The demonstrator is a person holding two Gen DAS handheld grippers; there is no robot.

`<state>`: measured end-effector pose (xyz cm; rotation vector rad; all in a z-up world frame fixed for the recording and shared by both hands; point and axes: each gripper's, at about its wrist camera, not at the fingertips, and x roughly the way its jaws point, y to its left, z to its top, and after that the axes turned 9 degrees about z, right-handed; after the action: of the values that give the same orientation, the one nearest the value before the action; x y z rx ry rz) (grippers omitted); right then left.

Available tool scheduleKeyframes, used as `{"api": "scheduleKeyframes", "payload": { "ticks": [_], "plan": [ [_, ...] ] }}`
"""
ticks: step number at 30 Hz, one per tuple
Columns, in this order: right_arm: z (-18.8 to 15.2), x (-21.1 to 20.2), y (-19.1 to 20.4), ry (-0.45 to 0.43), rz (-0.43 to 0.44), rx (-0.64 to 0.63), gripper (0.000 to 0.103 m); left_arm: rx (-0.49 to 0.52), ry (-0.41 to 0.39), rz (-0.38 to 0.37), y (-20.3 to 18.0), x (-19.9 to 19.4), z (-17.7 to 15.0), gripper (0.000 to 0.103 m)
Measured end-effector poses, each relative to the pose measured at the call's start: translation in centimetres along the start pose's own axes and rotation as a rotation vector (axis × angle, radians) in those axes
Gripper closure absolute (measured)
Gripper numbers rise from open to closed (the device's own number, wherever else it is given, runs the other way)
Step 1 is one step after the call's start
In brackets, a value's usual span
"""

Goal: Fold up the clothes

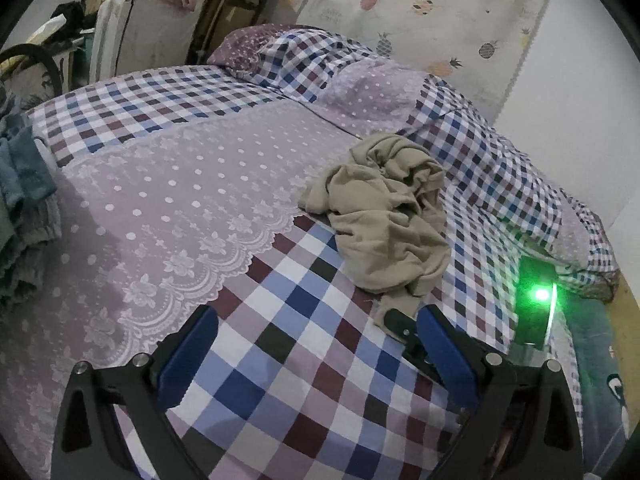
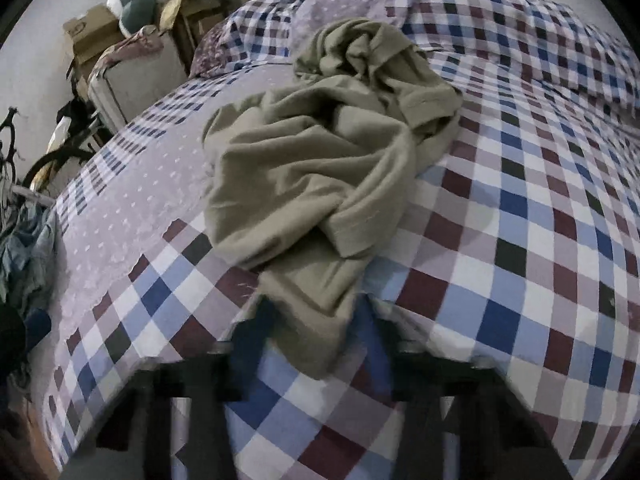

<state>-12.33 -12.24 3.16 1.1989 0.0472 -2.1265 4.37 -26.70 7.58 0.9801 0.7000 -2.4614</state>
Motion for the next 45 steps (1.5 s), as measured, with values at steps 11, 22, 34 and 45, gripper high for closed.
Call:
{"api": "scheduleKeyframes", "payload": {
  "ticks": [11, 22, 34, 45],
  "plan": [
    [-2.2, -8.4, -7.3, -0.125, -0.17, 0.103, 0.098, -0.01, 0.011, -0.023, -0.7, -0.3, -0.3, 0.007],
    [-4.8, -21.6, -18.4, -0.251, -0.421, 0.237, 0.098, 0.05, 0.02, -0.058, -3.2, -0.4, -1.4, 0.007],
    [-13.2, -39.2, -32.1, -0.32, -0.839, 0.439, 0.099, 0.126, -0.003, -0.097, -5.5, -1.1, -2.3, 0.007],
    [-20.6, -40.3, -33.4, -0.329, -0.969, 0.667, 0.073, 0.19, 0.023, -0.165, -8.1, -1.1, -3.9, 0.007]
  ]
}}
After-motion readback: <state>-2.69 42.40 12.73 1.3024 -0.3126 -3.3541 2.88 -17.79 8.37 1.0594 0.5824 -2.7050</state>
